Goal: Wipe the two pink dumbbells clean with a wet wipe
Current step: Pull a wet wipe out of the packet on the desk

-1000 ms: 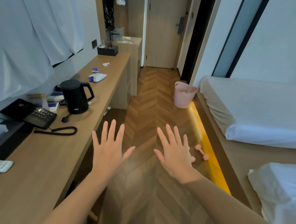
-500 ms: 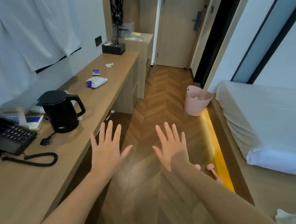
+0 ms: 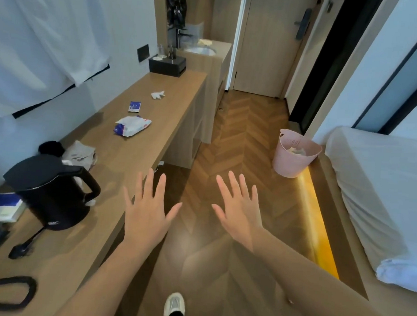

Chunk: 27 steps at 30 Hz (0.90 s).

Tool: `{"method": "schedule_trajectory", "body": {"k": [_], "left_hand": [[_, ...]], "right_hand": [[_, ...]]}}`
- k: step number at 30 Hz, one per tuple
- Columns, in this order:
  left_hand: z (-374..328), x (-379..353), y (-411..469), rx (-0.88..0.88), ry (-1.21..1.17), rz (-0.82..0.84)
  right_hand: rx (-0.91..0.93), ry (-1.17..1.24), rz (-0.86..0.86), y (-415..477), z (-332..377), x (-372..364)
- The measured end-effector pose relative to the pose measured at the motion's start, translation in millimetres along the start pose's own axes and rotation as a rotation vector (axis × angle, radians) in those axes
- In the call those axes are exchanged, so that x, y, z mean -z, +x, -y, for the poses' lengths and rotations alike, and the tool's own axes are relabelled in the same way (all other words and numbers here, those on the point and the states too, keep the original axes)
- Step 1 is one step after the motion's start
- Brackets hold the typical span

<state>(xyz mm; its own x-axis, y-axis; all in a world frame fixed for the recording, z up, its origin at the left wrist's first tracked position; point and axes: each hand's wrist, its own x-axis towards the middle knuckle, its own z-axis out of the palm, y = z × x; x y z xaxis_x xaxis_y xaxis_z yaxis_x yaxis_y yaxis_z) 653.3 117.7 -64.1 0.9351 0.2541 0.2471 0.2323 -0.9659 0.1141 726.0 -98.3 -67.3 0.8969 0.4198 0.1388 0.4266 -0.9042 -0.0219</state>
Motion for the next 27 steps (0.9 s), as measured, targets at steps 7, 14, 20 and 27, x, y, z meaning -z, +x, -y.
{"method": "schedule_trajectory", "body": {"k": [7, 14, 20, 27], "left_hand": [[32.7, -37.2, 115.9, 0.035, 0.001, 0.1], [62.8, -69.4, 192.9, 0.125, 0.033, 0.221], [86.7, -98.5, 256.7, 0.274, 0.052, 0.242], [105.8, -141.0, 350.0, 0.434, 0.039, 0.248]], "right_hand": [[-0.001, -0.02, 0.068, 124.3, 6.8, -29.9], [-0.005, 0.007, 0.108, 212.9, 19.3, -53.7], [0.081, 0.044, 0.131, 300.0, 25.3, -77.5], [0.241, 0.07, 0.169, 422.8, 24.0, -118.0]]}}
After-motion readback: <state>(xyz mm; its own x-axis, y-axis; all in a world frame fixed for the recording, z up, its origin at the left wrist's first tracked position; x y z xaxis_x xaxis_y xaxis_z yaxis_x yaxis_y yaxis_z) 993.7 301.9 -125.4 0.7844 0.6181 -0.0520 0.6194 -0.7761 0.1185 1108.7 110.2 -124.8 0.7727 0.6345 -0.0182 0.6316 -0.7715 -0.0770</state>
